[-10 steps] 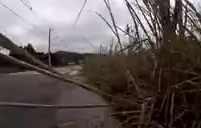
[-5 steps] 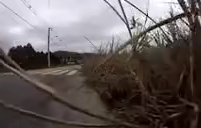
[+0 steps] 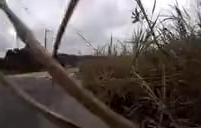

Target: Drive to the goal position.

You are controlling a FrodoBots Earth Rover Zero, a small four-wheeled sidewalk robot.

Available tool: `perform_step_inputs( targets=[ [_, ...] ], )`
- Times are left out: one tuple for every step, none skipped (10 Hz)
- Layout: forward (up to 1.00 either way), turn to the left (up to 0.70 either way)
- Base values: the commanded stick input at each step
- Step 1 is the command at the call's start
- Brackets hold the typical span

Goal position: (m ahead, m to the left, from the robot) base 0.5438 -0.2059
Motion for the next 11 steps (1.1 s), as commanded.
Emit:
perform_step_inputs(
  targets=[
    [0.45,0.0],
    [0.45,0.0],
    [0.45,0.0],
    [0.45,0.0],
    [0.45,0.0],
    [0.45,0.0],
    [0.45,0.0],
    [0.45,0.0],
    [0.45,0.0],
    [0.45,0.0],
    [0.45,0.0]
  ],
)
